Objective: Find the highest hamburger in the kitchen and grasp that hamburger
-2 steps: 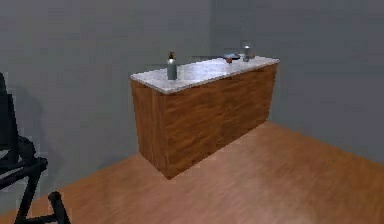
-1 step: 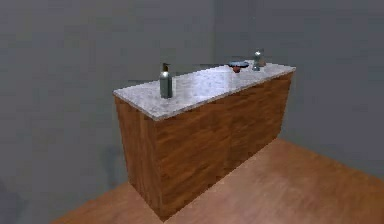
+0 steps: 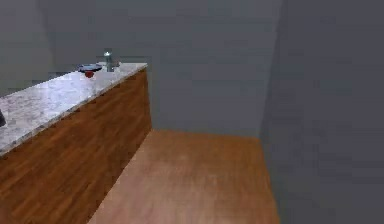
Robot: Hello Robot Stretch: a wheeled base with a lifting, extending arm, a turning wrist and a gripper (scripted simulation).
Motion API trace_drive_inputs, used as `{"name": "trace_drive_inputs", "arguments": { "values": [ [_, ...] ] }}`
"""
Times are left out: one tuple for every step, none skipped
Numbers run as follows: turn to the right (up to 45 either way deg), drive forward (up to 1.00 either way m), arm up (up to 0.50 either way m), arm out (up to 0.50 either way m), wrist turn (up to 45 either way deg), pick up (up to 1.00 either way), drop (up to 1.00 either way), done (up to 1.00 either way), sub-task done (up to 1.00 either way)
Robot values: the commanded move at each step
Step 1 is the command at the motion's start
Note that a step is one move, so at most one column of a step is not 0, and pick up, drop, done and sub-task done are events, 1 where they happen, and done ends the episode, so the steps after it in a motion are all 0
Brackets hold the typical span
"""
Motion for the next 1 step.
{"name": "trace_drive_inputs", "arguments": {
  "values": [
    [0.0,1.0,0.0,0.0,0.0,0.0,0.0,0.0,0.0]
  ]
}}
